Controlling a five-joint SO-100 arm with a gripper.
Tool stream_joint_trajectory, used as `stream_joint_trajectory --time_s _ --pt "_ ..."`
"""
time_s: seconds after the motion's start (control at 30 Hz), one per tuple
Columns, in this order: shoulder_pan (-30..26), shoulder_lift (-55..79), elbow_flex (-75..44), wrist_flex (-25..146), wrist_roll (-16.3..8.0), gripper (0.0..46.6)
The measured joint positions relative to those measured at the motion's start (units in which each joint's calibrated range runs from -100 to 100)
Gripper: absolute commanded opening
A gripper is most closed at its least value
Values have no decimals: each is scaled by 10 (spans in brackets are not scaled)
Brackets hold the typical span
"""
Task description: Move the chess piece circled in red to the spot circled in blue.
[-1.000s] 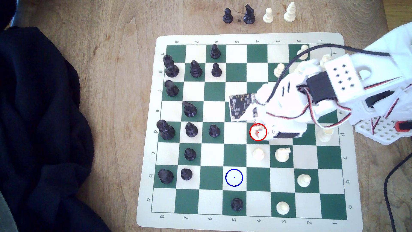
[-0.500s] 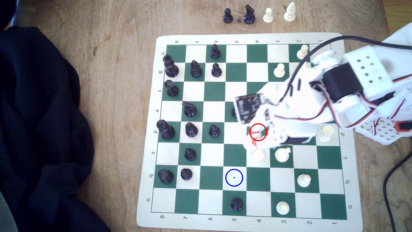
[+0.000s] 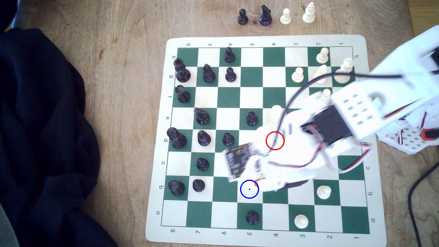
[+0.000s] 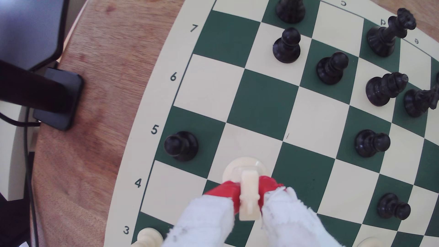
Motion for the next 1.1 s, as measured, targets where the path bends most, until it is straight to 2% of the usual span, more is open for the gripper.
stream_joint_trajectory --time_s 0.5,1.0,1.1 --pt "-9 111 -39 -37 0 3" --pt "1 142 -39 -54 0 3" --pt "1 142 -39 -54 0 15"
